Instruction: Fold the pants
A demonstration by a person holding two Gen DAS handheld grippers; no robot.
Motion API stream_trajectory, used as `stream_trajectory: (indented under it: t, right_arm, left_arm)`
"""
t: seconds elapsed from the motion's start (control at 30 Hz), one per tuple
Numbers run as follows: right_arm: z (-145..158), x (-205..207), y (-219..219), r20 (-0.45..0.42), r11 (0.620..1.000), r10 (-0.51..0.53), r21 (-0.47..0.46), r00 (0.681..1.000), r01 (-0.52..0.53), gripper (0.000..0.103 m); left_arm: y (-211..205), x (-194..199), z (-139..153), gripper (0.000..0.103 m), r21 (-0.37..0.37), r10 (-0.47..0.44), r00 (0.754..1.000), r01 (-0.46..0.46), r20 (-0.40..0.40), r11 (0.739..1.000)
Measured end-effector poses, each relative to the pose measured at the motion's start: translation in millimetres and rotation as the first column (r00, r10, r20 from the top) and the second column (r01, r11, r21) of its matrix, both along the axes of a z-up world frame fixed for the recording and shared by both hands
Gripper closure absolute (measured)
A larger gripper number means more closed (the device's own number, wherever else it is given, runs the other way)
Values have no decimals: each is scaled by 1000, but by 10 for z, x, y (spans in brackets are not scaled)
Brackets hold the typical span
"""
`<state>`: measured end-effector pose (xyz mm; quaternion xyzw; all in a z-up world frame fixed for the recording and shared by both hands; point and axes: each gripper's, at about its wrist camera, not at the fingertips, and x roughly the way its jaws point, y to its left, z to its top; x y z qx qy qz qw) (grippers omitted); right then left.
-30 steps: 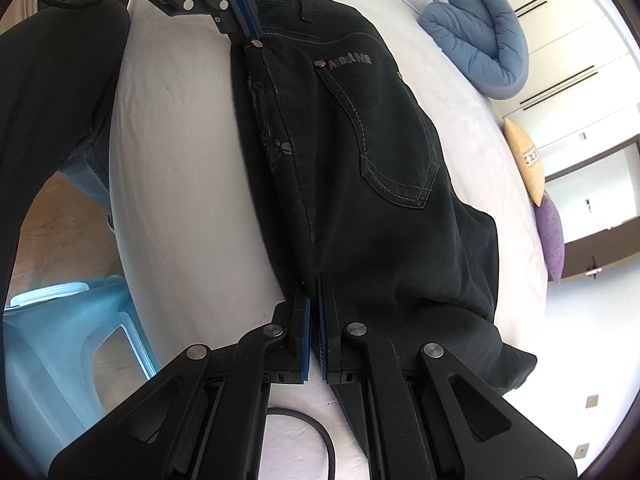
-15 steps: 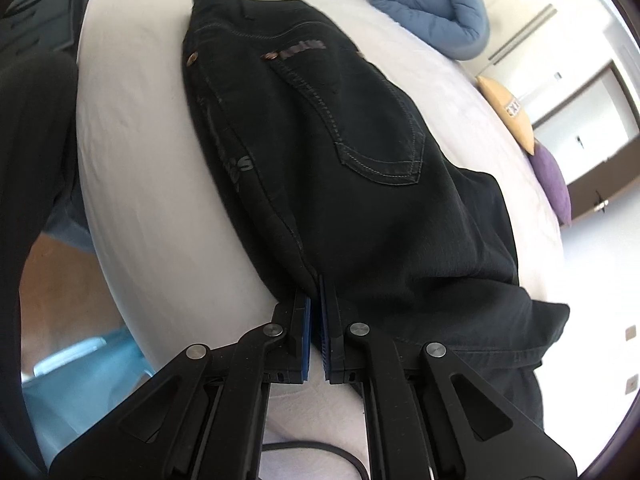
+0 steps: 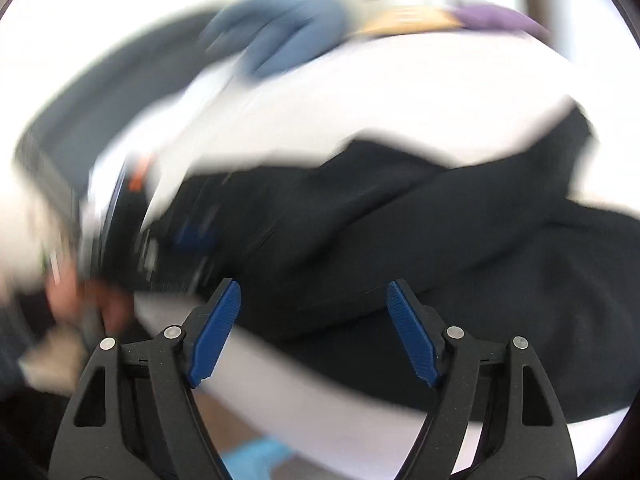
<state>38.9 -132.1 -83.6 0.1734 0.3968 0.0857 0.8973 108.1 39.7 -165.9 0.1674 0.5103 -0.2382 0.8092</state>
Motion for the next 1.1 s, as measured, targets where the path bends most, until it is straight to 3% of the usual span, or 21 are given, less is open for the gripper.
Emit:
stream_trajectory:
  t: [0.07,0.13,0.2,0.27,0.33,0.47,0.6,0.63,0.7,0.73,0.9,1.1]
  right_arm:
    - [35,114,-764,-9,973,-183,139,983,182,28]
    - [-5,203,-1540,-49,888,-376,265,926,374,28]
    - [-128,338,-2182,-108,784,-467,409,878,467,34]
    - [-332,516,-2672,-178,686,-503,514,846,516,45]
    - [-461,647,-2951,-209,627,-525,560,825,541,51]
    - [-747,942,-3320,-278,541,-512,631,813,557,57]
    - [-924,1085,-3398,-301,485,-520,666,799,567,61]
    - [-948,1114,-3424,-300,478,-519,674,800,563,68]
    - [-983,1191,-3477,-298,466,-522,685,799,560,70]
    - [-975,1256,-3413,-288,468,-521,691,804,551,76]
    - [-813,1422,-3290,-229,558,-513,643,827,524,96]
    - [-461,1465,-3205,-195,650,-543,519,817,555,101]
  left_arm:
    - [26,26,-10,49,-19,14,1000,-14,-17,1000]
    - [20,31,-12,49,-16,19,1000,-20,-19,1000]
    - [0,6,-10,49,-11,25,999,-25,-20,1000]
    - [-39,29,-14,49,-14,31,999,-31,-24,999]
    - [-129,103,-29,49,-16,32,999,-33,-27,999]
    - [-55,95,-11,49,-14,29,999,-29,-27,999]
    - [30,54,-11,49,-23,26,999,-27,-23,999]
    - [45,49,-17,49,-24,27,999,-27,-22,999]
    - [58,44,-20,49,-23,28,999,-28,-20,999]
    - [52,37,-22,49,-23,30,999,-30,-20,999]
    - [62,25,-28,49,-26,34,999,-34,-16,999]
    - [55,19,-30,49,-20,33,999,-34,-18,999]
